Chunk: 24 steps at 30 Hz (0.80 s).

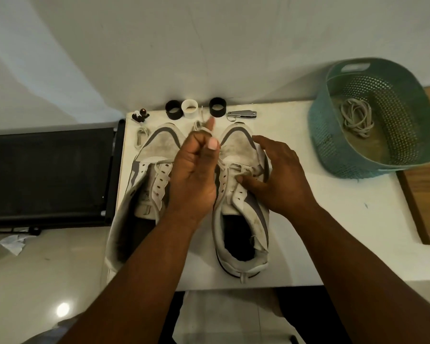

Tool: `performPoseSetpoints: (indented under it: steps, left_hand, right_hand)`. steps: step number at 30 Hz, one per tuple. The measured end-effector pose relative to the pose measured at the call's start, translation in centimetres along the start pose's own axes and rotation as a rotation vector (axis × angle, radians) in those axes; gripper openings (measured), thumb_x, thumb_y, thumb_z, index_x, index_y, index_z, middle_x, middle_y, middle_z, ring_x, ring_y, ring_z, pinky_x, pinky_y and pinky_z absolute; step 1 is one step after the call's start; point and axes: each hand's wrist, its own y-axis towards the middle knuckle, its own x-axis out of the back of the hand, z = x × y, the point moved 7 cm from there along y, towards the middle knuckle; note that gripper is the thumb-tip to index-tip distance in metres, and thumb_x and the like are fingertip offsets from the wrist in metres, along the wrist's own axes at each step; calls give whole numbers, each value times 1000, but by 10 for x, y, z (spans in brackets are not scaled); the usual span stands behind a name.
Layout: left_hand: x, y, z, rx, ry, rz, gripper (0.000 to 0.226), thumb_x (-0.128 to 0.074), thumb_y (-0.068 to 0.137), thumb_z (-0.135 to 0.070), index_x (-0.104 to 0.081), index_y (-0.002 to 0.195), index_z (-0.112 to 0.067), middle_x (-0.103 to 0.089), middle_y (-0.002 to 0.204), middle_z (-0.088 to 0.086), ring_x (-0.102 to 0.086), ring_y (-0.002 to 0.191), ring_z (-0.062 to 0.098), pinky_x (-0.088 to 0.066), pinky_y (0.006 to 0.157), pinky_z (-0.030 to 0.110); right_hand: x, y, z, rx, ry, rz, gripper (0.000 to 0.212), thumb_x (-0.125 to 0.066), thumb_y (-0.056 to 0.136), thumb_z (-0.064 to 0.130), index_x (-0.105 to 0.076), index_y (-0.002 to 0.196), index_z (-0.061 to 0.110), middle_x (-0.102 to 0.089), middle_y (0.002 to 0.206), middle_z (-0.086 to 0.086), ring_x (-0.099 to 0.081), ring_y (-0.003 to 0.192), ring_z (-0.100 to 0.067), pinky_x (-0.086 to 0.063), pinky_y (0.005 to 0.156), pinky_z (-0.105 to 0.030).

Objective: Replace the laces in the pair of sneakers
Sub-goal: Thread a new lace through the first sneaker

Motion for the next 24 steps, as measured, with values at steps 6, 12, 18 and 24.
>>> performPoseSetpoints:
  steps: [6,12,18,24]
  left_hand:
    - [46,-8,-41,-544,212,-468,38,-45,108,-31,-55,142,-17,-58,91,33,-41,66,5,-40,73,33]
    - [32,-7,-38,-443,594,-307,12,-60,99,-23,-65,91,-16,-68,95,-1,-63,87,10,-53,79,42]
    - [28,-5,-11,-94,1040,-144,34,-72,80,-25,-64,113,-22,-59,114,-1,-55,93,11,-51,80,34]
    - [5,-5,8,-76,1091,237,40,-61,86,-12,-61,123,-26,-66,116,-2,-62,104,19,-51,85,33]
  right_hand:
    - [0,-3,-1,11,-6,-1,73,-79,81,54,-49,143,32,-50,143,3,-45,130,-17,-28,102,-24]
    - [1,-3,8,104,-41,-27,55,-76,85,46,-59,135,33,-53,140,5,-44,129,-16,-33,100,-24]
    - [-5,-6,25,283,12,-55,25,-72,90,40,-75,114,32,-66,124,7,-54,118,-17,-47,95,-43]
    - [-2,-5,23,296,73,-120,16,-74,91,34,-80,104,28,-72,110,6,-61,105,-16,-50,89,-38]
